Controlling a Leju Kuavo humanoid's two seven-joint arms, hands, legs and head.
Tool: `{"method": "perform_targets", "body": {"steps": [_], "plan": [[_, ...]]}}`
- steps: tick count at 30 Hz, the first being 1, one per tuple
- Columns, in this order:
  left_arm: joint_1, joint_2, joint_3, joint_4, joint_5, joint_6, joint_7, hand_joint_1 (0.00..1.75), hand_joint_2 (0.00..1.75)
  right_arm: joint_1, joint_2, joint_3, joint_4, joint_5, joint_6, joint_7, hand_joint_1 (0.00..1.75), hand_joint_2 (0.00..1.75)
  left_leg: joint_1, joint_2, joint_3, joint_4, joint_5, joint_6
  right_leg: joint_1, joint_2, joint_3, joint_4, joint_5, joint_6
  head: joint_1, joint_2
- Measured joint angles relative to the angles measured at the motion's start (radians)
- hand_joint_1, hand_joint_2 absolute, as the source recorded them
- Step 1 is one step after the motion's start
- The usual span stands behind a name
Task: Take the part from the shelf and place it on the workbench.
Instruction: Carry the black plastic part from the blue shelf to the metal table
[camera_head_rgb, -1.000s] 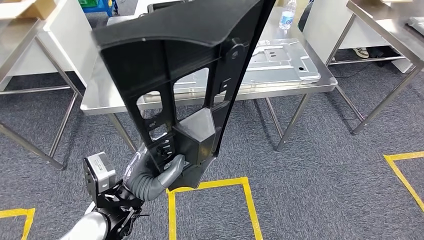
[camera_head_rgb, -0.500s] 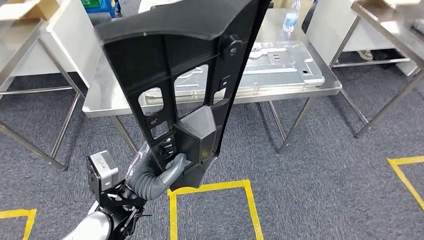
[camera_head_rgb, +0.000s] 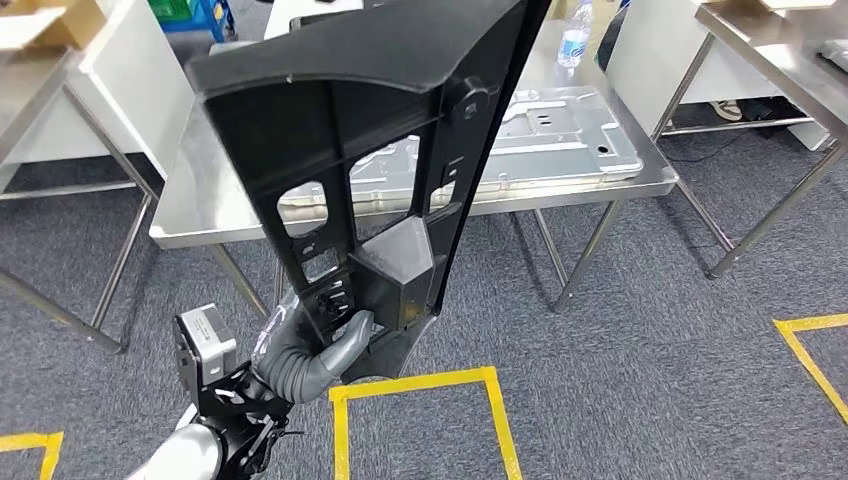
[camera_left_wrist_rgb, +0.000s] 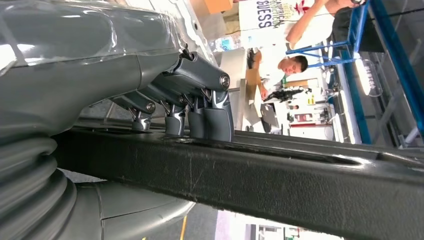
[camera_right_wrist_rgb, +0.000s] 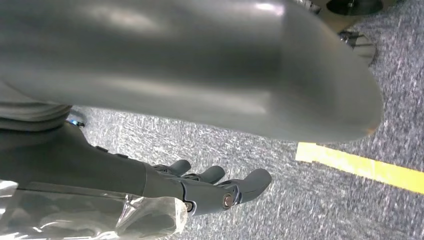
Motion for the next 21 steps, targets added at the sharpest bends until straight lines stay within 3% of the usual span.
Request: {"method": "perform_targets", "body": {"steps": [4, 5, 7, 8, 9, 10, 11, 12, 14, 16, 19, 21], "plan": [[-0.001, -0.002, 0.0, 0.0, 0.0, 0.004, 0.0, 1.75, 1.75, -0.002, -0.001, 0.0, 0.0, 0.0, 0.0, 0.0, 0.0, 0.0, 0.004, -0.001, 0.017, -0.013, -0.006, 0.018, -0.003, -0.002, -0.007, 0.031, -0.024, 0.022, 0.001, 0.0], [-0.002, -0.002, 0.0, 0.0, 0.0, 0.004, 0.0, 1.75, 1.75, -0.003, -0.002, 0.0, 0.0, 0.0, 0.0, 0.0, 0.0, 0.0, 0.006, 0.0, 0.024, -0.015, -0.009, 0.023, -0.005, -0.003, -0.029, 0.078, -0.044, 0.028, 0.002, 0.0], [-0.002, -0.004, 0.0, 0.0, 0.0, 0.005, -0.001, 1.75, 1.75, -0.002, -0.001, 0.0, 0.0, 0.0, 0.0, 0.0, 0.0, 0.0, 0.007, 0.001, 0.032, -0.016, -0.017, 0.03, -0.009, -0.003, -0.11, 0.222, -0.099, 0.037, 0.003, 0.0], [-0.001, -0.004, 0.0, 0.0, 0.0, 0.005, -0.001, 1.75, 1.75, -0.001, -0.001, 0.0, 0.0, 0.0, 0.0, 0.0, 0.0, 0.0, 0.007, 0.0, 0.035, -0.015, -0.021, 0.031, -0.011, -0.003, -0.153, 0.287, -0.116, 0.04, 0.004, 0.0], [0.0, -0.004, 0.0, 0.0, 0.0, 0.005, -0.001, 1.75, 1.75, 0.0, -0.001, 0.0, 0.0, 0.0, 0.0, 0.0, 0.0, 0.0, 0.008, -0.001, 0.04, -0.015, -0.025, 0.03, -0.013, -0.003, -0.18, 0.317, -0.112, 0.043, 0.004, 0.0], [0.001, -0.004, 0.0, 0.001, 0.0, 0.006, 0.0, 1.75, 1.75, 0.0, -0.001, 0.0, 0.0, 0.001, 0.0, 0.0, 0.0, 0.0, 0.008, -0.003, 0.047, -0.015, -0.031, 0.029, -0.014, -0.003, -0.185, 0.305, -0.084, 0.044, 0.004, 0.0], [0.002, -0.004, 0.0, 0.001, 0.001, 0.006, 0.0, 1.75, 1.75, 0.001, -0.001, 0.0, 0.0, 0.001, 0.0, 0.0, 0.0, 0.0, 0.009, -0.004, 0.056, -0.015, -0.037, 0.027, -0.016, -0.004, -0.166, 0.247, -0.037, 0.044, 0.004, 0.0], [0.002, -0.004, -0.001, 0.001, 0.001, 0.006, 0.0, 1.75, 1.75, 0.001, -0.001, 0.0, 0.0, 0.001, 0.0, 0.0, 0.0, 0.0, 0.01, -0.005, 0.066, -0.015, -0.045, 0.023, -0.017, -0.004, -0.133, 0.163, 0.013, 0.044, 0.004, 0.0], [0.0, -0.004, -0.001, 0.001, 0.001, 0.006, 0.0, 1.75, 1.75, 0.0, -0.001, 0.0, 0.0, 0.003, -0.001, 0.0, 0.0, 0.0, 0.007, -0.006, 0.078, -0.015, -0.059, 0.013, -0.014, -0.005, -0.076, 0.034, 0.065, 0.037, 0.004, 0.0], [-0.001, -0.005, -0.001, 0.002, 0.001, 0.006, 0.0, 1.75, 1.75, -0.001, 0.0, 0.0, 0.0, 0.004, -0.001, -0.001, 0.0, 0.0, 0.004, -0.005, 0.08, -0.017, -0.067, 0.002, -0.009, -0.005, -0.062, 0.007, 0.06, 0.026, 0.003, 0.0], [-0.003, -0.005, 0.0, 0.002, 0.001, 0.006, 0.0, 1.75, 1.75, 0.001, 0.002, 0.0, 0.0, 0.005, -0.001, -0.001, 0.0, 0.0, 0.006, -0.002, 0.08, 0.0, -0.087, -0.014, -0.014, -0.004, -0.052, 0.001, 0.053, 0.006, 0.001, 0.0], [-0.005, -0.005, 0.0, 0.002, 0.001, 0.006, 0.0, 1.75, 1.75, 0.001, 0.003, 0.0, 0.0, 0.006, -0.002, -0.002, 0.0, 0.0, 0.008, 0.0, 0.026, 0.109, -0.134, -0.023, -0.018, -0.004, -0.04, -0.003, 0.046, -0.005, -0.001, 0.0]]}}
